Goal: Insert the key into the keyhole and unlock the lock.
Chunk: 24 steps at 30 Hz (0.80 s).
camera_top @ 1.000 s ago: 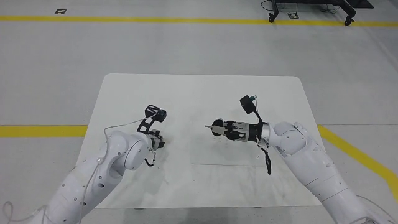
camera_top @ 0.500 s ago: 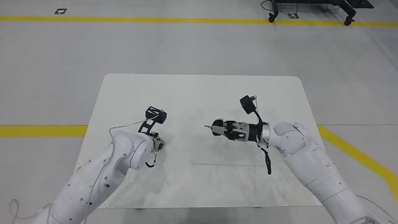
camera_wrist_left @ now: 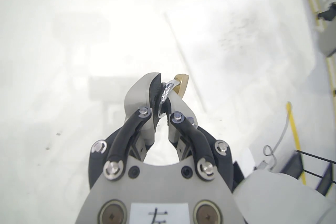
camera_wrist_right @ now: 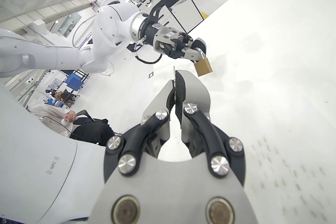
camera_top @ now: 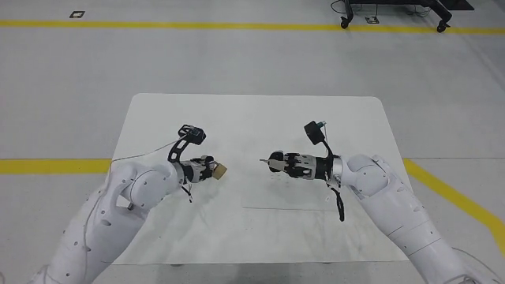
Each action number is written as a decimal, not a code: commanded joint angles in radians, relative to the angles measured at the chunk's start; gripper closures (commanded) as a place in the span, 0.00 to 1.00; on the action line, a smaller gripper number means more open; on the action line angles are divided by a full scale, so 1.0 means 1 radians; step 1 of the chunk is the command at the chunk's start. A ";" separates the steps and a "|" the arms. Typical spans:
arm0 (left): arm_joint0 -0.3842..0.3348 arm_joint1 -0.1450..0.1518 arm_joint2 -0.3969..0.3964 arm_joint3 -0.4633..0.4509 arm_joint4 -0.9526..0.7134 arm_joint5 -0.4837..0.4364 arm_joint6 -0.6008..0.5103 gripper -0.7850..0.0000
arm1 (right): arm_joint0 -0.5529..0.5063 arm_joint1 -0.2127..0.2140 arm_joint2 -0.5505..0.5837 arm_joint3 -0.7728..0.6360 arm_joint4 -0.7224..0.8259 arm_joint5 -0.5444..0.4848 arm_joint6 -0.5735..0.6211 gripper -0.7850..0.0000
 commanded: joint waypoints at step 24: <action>-0.267 -0.140 0.111 0.549 -1.258 -0.357 -0.203 1.00 | 0.130 -0.095 -0.121 0.157 0.126 -0.152 -0.321 1.00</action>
